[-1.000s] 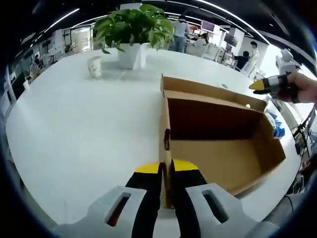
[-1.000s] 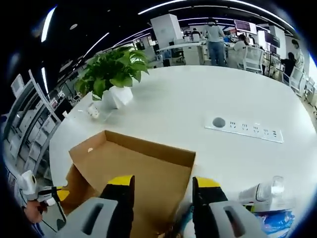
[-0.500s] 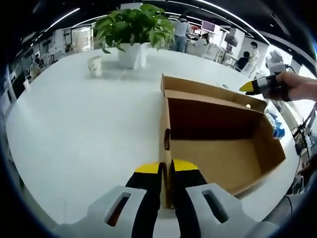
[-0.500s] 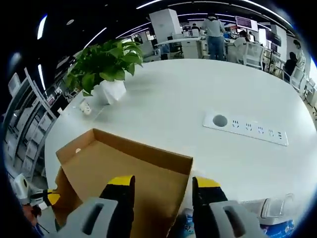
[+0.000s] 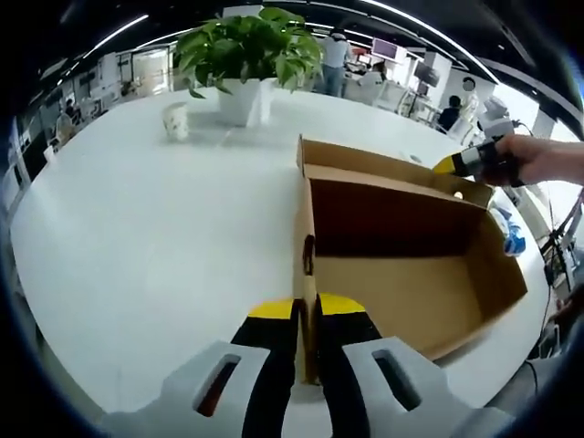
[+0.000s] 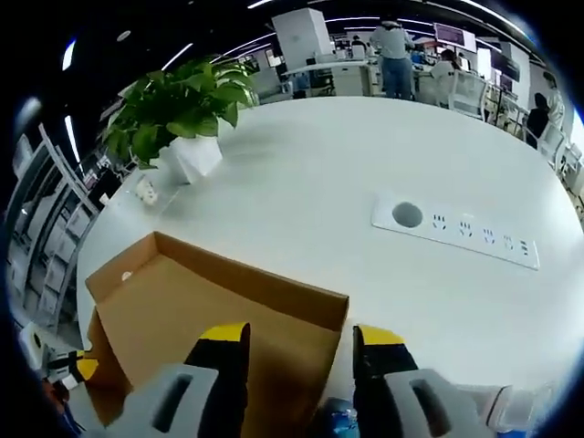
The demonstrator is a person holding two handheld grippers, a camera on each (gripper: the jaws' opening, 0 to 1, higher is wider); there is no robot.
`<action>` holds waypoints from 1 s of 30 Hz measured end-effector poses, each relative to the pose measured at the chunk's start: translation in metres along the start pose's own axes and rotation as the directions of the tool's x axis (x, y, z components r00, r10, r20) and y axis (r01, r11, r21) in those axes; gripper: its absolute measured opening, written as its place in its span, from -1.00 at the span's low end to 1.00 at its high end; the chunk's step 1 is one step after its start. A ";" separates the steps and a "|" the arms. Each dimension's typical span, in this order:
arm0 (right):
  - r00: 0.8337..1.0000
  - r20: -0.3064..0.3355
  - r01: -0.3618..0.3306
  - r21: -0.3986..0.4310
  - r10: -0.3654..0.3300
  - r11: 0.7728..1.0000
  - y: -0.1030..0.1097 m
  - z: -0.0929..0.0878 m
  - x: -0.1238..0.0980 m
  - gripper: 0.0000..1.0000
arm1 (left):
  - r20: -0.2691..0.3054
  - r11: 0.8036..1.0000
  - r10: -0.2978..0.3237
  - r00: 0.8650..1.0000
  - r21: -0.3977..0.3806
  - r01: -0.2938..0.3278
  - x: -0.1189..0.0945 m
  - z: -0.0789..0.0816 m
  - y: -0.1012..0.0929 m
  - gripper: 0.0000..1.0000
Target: Operate the shoe box by opening the lid, removing the specified soft item, and placing it in the target area until the item is outside and the box remains undamaged.
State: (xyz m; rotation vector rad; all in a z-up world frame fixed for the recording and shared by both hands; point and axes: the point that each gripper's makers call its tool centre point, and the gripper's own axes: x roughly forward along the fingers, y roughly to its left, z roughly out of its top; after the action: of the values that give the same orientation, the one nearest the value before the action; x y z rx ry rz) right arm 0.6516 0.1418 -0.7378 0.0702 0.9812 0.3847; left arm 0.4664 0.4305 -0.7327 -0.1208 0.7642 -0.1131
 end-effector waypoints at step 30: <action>0.996 -0.080 0.056 0.072 -0.050 0.996 -0.019 -0.020 0.017 -0.83 | -0.012 1.000 -0.003 1.000 0.009 0.003 0.001 -0.003 0.001 -0.87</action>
State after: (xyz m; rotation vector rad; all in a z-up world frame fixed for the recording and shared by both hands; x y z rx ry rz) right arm 0.6492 0.1281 -0.7665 0.0964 1.0725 0.3038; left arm 0.4656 0.4313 -0.7356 -0.1126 0.7757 -0.1199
